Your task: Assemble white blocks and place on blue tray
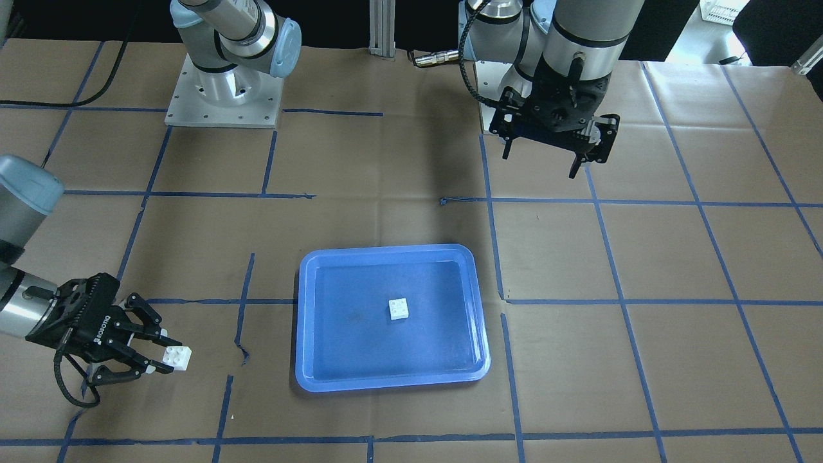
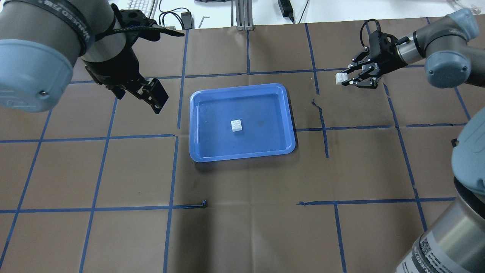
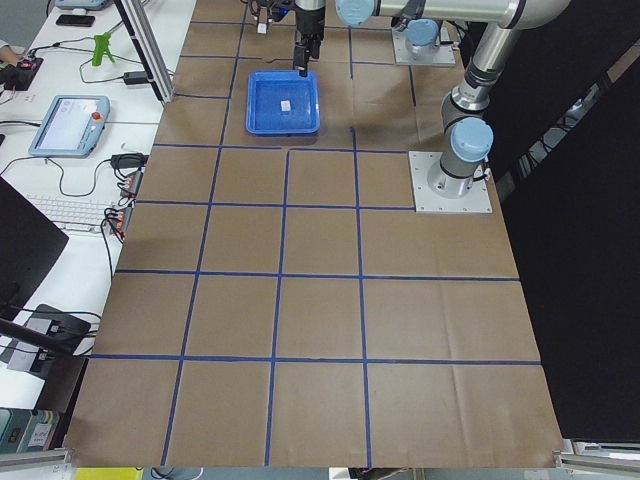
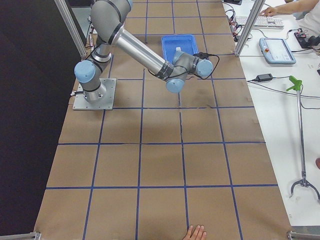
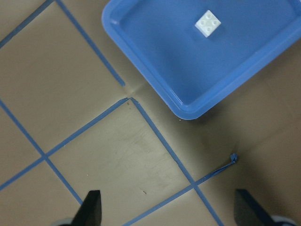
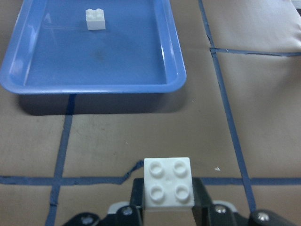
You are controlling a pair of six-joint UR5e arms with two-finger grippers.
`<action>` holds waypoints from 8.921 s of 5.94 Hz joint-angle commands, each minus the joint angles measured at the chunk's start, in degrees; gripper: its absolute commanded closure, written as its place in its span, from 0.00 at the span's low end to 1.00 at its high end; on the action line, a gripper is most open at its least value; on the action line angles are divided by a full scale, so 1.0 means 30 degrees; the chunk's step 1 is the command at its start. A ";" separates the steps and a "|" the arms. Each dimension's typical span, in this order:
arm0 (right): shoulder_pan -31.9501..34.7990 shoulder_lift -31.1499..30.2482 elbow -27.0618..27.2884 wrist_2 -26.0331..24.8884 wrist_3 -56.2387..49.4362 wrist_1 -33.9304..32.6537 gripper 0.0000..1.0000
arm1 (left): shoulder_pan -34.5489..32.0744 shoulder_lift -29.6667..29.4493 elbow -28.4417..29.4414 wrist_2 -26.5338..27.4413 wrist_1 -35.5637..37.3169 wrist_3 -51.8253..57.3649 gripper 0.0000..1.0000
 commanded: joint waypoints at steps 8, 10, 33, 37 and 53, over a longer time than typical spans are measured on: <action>0.7502 0.2512 0.4363 0.0118 1.1927 -1.3518 0.76 | 0.0307 0.0347 0.0104 -0.0221 0.0721 -0.2612 0.01; 0.7589 0.2606 0.4363 0.0089 1.1928 -1.3555 0.76 | 0.0307 0.0348 0.0075 -0.0221 0.0750 -0.2612 0.01; 0.8556 0.3104 0.4245 0.0176 1.1987 -1.3497 0.65 | 0.0307 0.0465 -0.0131 -0.0132 0.0780 -0.2612 0.01; 0.8556 0.3104 0.4245 0.0176 1.2250 -1.3497 0.53 | 0.0307 0.0494 -0.0131 -0.0133 0.0780 -0.2612 0.01; 0.6323 -0.6916 -0.2333 -1.3622 3.6491 0.5409 0.00 | 0.0306 0.0524 -0.0131 -0.0104 0.0809 -0.2612 0.01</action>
